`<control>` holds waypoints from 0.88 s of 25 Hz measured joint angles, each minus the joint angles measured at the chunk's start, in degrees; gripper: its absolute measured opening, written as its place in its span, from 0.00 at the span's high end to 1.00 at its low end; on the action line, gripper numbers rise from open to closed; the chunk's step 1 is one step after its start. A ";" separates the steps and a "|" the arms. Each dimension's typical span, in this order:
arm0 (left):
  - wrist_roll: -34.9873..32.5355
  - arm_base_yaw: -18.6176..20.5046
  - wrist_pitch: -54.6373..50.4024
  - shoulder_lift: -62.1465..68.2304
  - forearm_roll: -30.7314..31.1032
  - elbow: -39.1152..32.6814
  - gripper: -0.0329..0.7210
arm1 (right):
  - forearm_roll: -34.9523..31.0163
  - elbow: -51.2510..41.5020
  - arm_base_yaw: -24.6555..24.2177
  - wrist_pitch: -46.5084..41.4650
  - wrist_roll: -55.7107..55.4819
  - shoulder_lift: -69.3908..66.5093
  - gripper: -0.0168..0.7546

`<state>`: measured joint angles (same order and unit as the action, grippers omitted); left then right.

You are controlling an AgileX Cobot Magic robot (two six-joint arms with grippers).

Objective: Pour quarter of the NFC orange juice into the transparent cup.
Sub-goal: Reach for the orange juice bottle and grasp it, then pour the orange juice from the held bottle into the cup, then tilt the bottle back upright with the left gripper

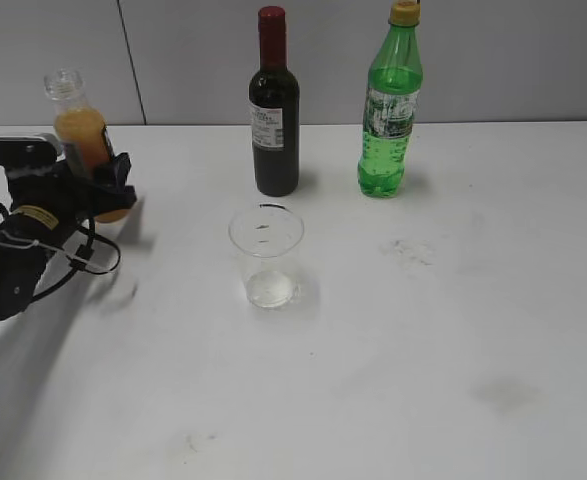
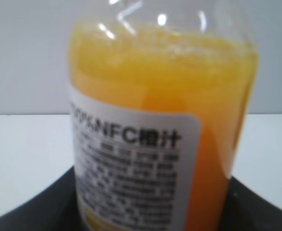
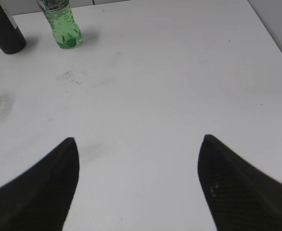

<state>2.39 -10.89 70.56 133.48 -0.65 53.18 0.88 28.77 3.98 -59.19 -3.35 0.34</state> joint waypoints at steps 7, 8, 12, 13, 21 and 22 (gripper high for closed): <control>-6.53 -0.60 -2.02 -6.48 -0.78 -9.45 0.33 | 0.00 0.00 0.00 0.00 0.00 0.00 0.21; -7.87 -1.09 -2.53 -7.65 -1.17 -11.01 0.33 | 0.00 0.00 0.00 0.00 0.00 0.00 0.21; -15.57 -4.60 -3.39 -12.65 -4.95 -16.45 0.33 | 0.00 0.00 0.00 0.00 0.00 0.00 0.21; -18.22 -5.67 -3.45 -14.07 -6.59 -17.60 0.33 | 0.00 0.00 0.00 0.00 0.00 0.00 0.21; -37.06 -16.58 -3.38 -21.10 -15.29 -23.25 0.33 | 0.00 0.00 0.00 0.00 0.00 0.00 0.21; -39.04 -17.39 -3.38 -21.15 -16.28 -23.60 0.33 | 0.00 0.00 0.00 0.00 0.00 0.00 0.21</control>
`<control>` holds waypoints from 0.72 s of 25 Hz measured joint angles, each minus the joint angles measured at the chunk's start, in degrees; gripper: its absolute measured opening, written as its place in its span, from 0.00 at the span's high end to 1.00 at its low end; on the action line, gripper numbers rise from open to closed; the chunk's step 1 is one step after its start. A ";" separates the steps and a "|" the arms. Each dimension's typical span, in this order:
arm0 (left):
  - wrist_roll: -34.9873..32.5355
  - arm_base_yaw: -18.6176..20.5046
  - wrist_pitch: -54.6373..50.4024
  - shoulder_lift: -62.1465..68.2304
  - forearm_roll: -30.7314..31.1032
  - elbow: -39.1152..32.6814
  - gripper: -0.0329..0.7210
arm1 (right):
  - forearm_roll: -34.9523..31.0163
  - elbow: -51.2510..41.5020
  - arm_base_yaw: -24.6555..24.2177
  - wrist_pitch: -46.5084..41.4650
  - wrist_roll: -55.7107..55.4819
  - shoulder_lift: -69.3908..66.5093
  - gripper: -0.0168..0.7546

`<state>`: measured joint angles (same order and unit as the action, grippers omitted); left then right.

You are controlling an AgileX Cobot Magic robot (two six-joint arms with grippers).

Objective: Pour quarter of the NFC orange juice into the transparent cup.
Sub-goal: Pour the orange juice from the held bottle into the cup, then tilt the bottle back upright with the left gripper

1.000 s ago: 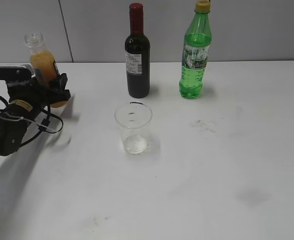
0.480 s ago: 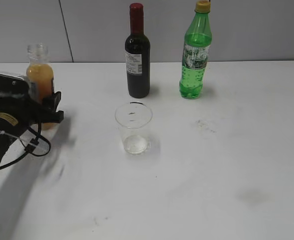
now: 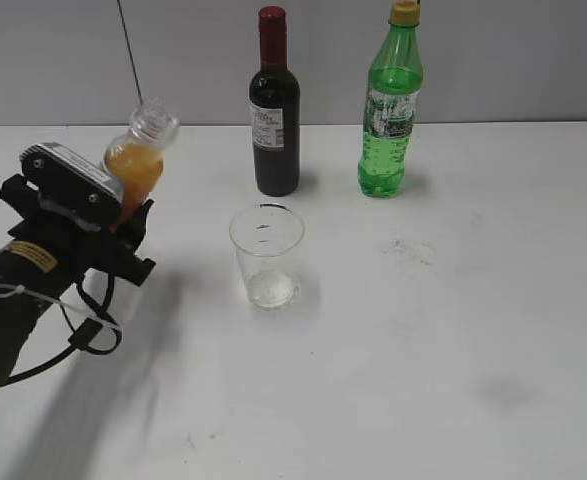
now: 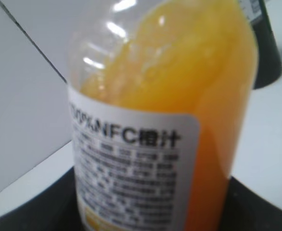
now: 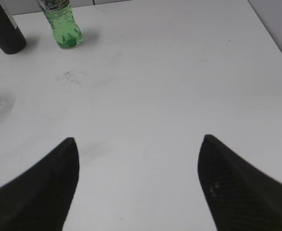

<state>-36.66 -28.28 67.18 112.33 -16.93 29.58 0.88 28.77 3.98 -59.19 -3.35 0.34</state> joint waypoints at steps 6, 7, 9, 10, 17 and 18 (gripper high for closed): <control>-10.54 -2.28 -0.29 -0.12 -3.48 -0.69 0.33 | 0.00 0.00 0.00 0.00 0.00 0.00 0.21; -11.63 -2.47 -0.29 -0.18 -3.48 -0.69 0.33 | 0.00 0.00 0.00 0.00 0.00 0.00 0.21; -13.30 -2.59 -0.29 -0.43 -3.48 -0.69 0.33 | 0.00 0.00 0.00 0.00 0.00 0.00 0.21; -13.94 -2.59 -0.29 -0.49 -3.61 -0.69 0.33 | 0.00 0.00 0.00 0.00 0.00 0.00 0.21; -21.70 -2.65 -0.24 -0.55 -3.73 -0.69 0.33 | 0.00 0.00 0.00 0.00 0.00 0.00 0.21; -22.62 -2.65 -0.24 -0.55 -3.73 -0.69 0.33 | 0.00 0.00 0.00 0.00 0.00 0.00 0.21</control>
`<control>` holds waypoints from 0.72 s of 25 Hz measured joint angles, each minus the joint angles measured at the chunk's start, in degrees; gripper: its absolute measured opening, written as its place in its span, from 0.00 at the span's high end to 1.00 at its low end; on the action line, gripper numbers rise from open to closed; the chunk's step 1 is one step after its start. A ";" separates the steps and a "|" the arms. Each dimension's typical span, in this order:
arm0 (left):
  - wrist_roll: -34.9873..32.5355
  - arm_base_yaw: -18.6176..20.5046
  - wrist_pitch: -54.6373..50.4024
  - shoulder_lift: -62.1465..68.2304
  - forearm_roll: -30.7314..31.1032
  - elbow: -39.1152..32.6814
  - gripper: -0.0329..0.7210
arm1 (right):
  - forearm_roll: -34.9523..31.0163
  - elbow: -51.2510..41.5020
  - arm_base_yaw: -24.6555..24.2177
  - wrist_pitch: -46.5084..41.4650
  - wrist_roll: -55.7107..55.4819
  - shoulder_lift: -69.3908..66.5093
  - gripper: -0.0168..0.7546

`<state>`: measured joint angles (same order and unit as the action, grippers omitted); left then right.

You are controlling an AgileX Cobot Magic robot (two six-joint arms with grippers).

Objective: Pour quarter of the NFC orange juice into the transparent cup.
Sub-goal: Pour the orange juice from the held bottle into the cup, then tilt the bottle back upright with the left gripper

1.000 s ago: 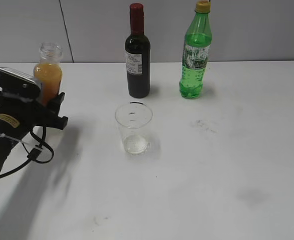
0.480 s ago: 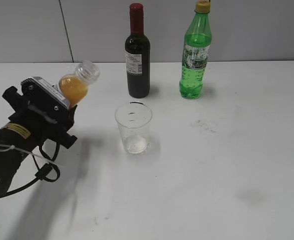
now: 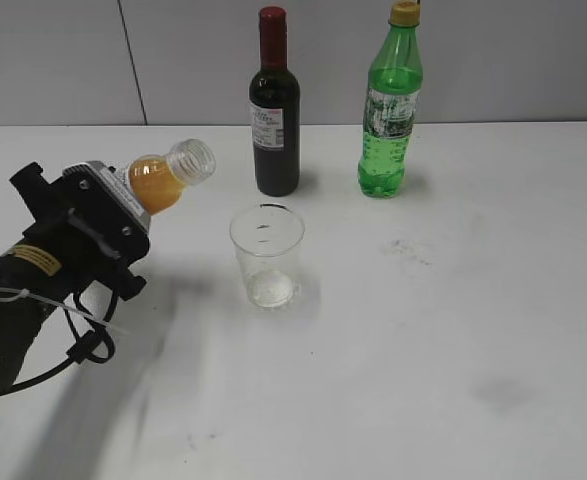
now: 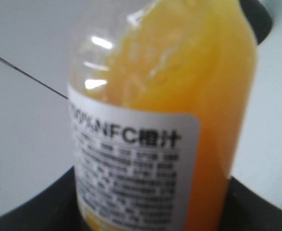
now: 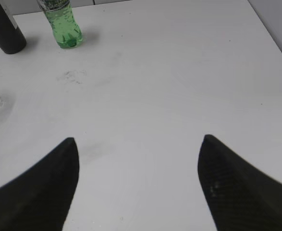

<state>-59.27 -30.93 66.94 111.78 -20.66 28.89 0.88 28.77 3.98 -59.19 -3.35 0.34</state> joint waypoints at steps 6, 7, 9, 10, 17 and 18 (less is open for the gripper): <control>-5.24 -0.75 0.00 0.00 0.24 0.00 0.33 | 0.00 0.00 0.00 0.00 0.00 0.00 0.21; -6.01 -1.14 0.00 0.00 0.24 0.00 0.33 | 0.00 0.00 0.00 0.00 0.00 0.00 0.21; -6.80 -1.74 0.00 0.00 0.37 0.00 0.33 | 0.00 0.00 0.00 0.00 0.00 0.00 0.21; -6.96 -2.06 0.00 0.00 0.44 0.00 0.33 | 0.00 0.00 0.00 0.00 0.00 0.00 0.21; -13.62 -2.69 -5.78 0.00 -1.75 3.21 0.33 | 0.00 0.00 0.00 0.00 0.00 0.00 0.21; -14.55 -2.93 -5.99 0.00 -1.91 3.55 0.33 | 0.00 0.00 0.00 0.00 0.00 0.00 0.21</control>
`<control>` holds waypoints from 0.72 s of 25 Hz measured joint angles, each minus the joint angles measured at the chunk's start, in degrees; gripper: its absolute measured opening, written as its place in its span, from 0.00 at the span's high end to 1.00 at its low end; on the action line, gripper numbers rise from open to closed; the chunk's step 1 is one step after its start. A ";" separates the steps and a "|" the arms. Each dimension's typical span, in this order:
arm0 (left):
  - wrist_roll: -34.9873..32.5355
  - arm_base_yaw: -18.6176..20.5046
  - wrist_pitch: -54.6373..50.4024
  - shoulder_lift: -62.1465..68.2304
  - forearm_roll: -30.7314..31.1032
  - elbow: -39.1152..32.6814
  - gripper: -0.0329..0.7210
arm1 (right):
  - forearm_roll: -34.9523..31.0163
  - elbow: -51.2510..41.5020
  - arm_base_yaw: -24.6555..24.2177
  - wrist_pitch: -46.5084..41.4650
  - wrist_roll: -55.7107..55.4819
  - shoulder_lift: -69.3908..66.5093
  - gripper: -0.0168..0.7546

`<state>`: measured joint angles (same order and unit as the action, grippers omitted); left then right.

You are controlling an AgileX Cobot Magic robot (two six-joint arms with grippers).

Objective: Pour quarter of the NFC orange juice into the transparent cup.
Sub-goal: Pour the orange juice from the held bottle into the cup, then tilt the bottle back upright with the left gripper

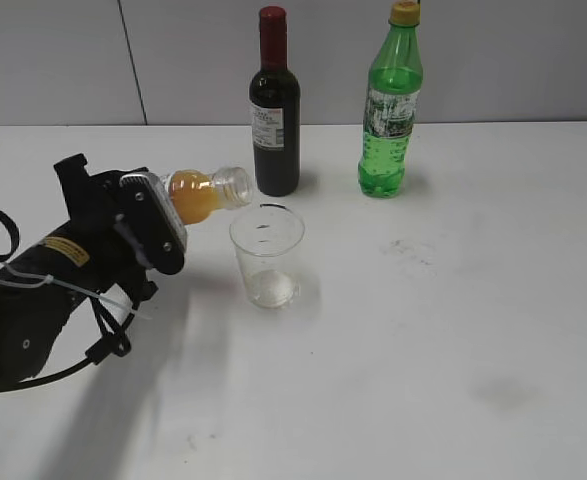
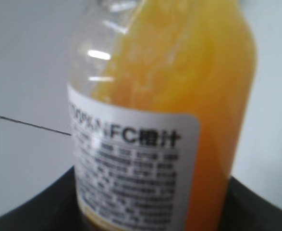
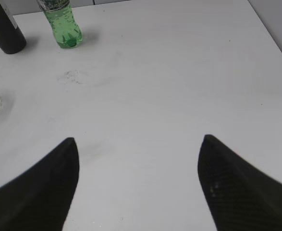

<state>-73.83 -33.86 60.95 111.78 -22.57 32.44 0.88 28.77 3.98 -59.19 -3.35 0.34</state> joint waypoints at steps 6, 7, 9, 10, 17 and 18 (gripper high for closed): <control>-6.04 -1.35 -0.43 0.00 -1.45 0.41 0.33 | 0.00 0.00 0.00 0.00 0.00 0.00 0.21; -7.29 -1.45 -0.43 0.00 -2.08 0.41 0.33 | 0.00 0.00 0.00 0.00 0.00 0.00 0.21; -8.58 -1.61 -0.43 0.00 -3.25 0.41 0.33 | 0.00 0.00 0.00 0.00 0.00 0.00 0.21; -8.90 -1.66 -0.43 0.00 -3.72 0.41 0.33 | 0.00 0.00 0.00 0.00 0.00 0.00 0.21; -9.41 -1.66 -0.43 0.00 -4.49 0.41 0.33 | 0.00 0.00 0.00 0.00 0.00 0.00 0.21; -9.77 -1.66 -0.43 0.00 -4.53 0.41 0.33 | 0.00 0.00 0.00 0.00 0.00 0.00 0.21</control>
<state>-83.60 -35.52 60.52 111.78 -27.10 32.86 0.88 28.77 3.98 -59.19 -3.35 0.34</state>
